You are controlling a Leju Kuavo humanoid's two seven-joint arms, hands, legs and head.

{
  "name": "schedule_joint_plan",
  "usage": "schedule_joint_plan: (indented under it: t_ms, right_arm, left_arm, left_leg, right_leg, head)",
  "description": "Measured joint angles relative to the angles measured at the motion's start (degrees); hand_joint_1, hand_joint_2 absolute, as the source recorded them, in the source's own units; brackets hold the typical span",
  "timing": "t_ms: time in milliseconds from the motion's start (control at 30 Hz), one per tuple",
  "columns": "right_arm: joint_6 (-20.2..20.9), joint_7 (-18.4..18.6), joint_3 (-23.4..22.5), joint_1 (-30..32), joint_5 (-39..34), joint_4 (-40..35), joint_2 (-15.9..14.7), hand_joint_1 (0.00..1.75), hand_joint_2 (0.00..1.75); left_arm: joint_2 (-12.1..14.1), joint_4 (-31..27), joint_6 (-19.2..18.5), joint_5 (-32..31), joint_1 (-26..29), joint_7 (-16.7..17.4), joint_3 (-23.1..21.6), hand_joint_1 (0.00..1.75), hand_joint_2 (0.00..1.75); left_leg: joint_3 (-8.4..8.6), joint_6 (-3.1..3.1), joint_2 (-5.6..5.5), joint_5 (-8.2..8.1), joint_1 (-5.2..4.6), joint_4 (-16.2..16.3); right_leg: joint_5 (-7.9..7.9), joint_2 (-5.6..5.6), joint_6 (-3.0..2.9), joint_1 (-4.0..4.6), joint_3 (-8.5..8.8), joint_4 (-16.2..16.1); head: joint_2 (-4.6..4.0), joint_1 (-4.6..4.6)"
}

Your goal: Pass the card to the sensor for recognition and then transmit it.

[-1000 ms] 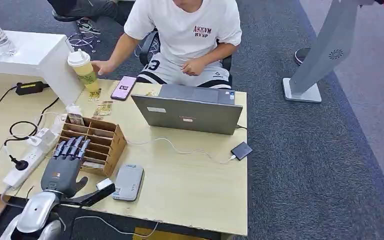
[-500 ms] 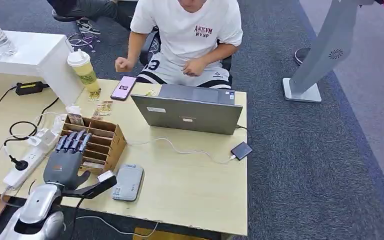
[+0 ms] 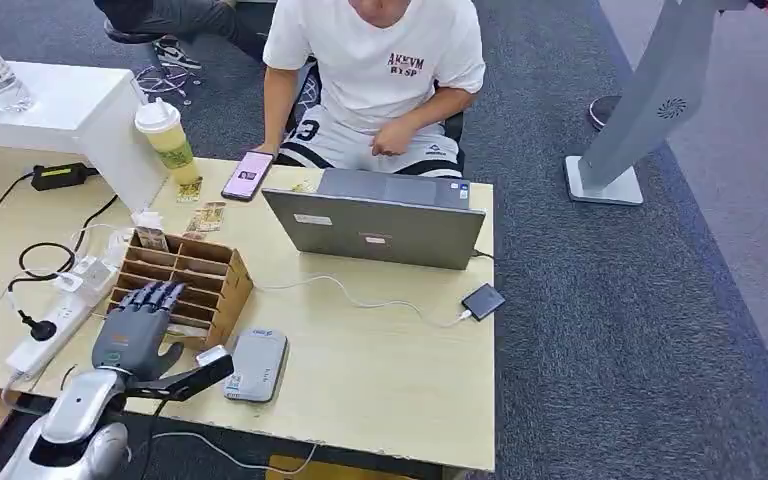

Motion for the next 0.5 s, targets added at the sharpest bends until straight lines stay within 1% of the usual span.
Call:
schedule_joint_plan:
  t_ms: [200,500]
  right_arm:
    - [-0.1,0.0,0.0,0.0,0.0,0.0,-0.1,0.0,1.75]
    - [-0.2,0.0,0.0,-0.1,0.1,0.0,-0.1,0.0,1.75]
  left_arm:
    - [0.8,0.5,-1.6,1.3,0.0,-0.1,-0.3,1.75,1.75]
    - [1.3,0.7,-1.7,2.2,0.0,-0.1,-0.4,1.75,1.75]
  left_leg:
    - [0.0,0.0,0.0,0.0,0.0,0.0]
    - [0.0,0.0,0.01,0.0,0.0,0.0]
  right_leg:
    - [0.0,0.0,0.0,0.0,0.0,0.0]
    - [0.0,0.01,0.0,0.0,0.0,0.0]
  head:
    - [0.0,0.0]
    - [0.0,0.0]
